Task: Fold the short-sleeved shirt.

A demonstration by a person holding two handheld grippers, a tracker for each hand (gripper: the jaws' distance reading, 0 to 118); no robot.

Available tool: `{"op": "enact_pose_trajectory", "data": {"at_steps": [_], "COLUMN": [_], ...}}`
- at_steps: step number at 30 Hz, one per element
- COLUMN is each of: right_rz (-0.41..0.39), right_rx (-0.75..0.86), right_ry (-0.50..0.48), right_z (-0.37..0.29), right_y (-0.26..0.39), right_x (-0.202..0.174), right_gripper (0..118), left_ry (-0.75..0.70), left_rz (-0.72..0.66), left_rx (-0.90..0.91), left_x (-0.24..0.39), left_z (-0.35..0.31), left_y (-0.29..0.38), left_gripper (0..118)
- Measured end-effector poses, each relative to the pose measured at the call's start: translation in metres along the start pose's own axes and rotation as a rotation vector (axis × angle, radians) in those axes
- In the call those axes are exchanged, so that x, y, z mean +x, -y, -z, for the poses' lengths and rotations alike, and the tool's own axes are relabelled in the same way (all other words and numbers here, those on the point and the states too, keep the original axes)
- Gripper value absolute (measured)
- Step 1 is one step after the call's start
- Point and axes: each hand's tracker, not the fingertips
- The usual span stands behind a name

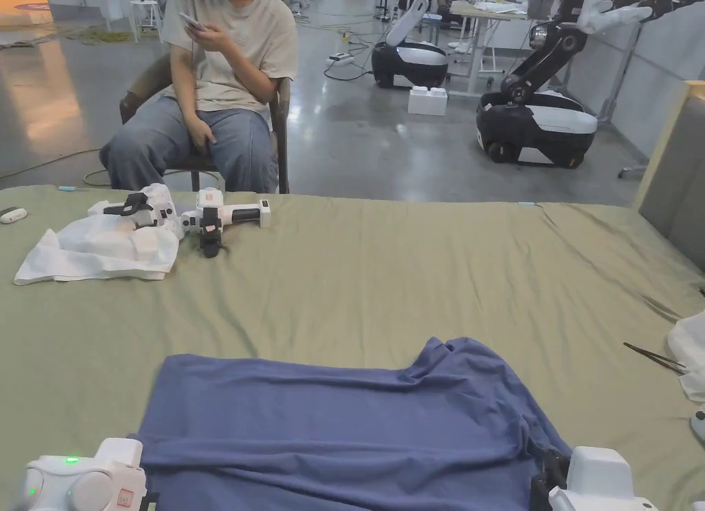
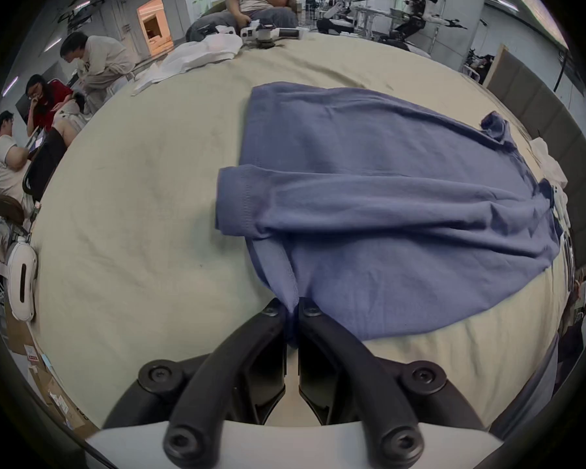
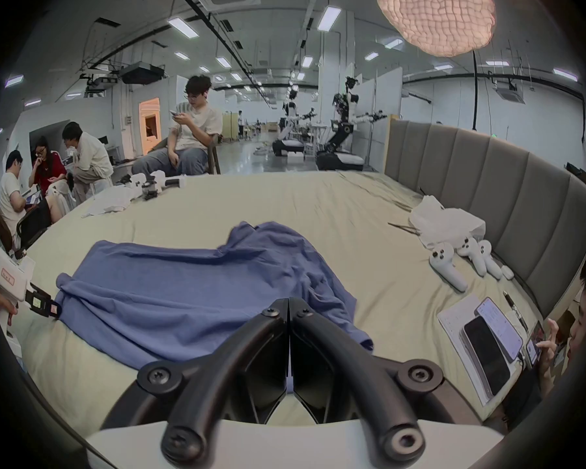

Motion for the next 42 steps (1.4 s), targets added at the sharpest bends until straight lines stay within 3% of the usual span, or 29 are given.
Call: {"op": "enact_pose_trajectory", "data": {"at_steps": [4,9,10,17,23,37,42], "right_rz": [0.033,0.005,0.005,-0.023,-0.011,-0.127,-0.143], "right_rx": [-0.100,-0.256,-0.294,-0.502,-0.512,-0.384,-0.403], "right_ry": [0.014,-0.014,-0.029,-0.070,-0.118,-0.090,-0.111], "right_z": [0.016,0.049,0.057,0.108,0.114,0.038,0.009], "right_y": [-0.003,0.000,0.002,0.032,0.040,-0.035,-0.032], "right_x": [0.034,0.062,0.065,0.060,0.048,0.043,0.046], "right_gripper": [6,66,69,68,13,10,10], "left_ry": [0.017,0.034,0.049,0.056,0.057,0.055,0.077], "left_rz": [-0.005,-0.046,-0.055,-0.070,-0.084,-0.064,-0.073], "left_rx": [0.041,0.132,0.143,0.189,0.199,0.367,0.315], "left_x": [-0.007,-0.013,-0.014,-0.016,-0.016,-0.028,-0.045], "left_z": [-0.015,-0.049,-0.053,-0.068,-0.068,-0.137,-0.150], "left_y": [0.008,0.025,0.028,0.038,0.037,0.021,0.042], "left_gripper": [0,0,0,0,0,0,0]}}
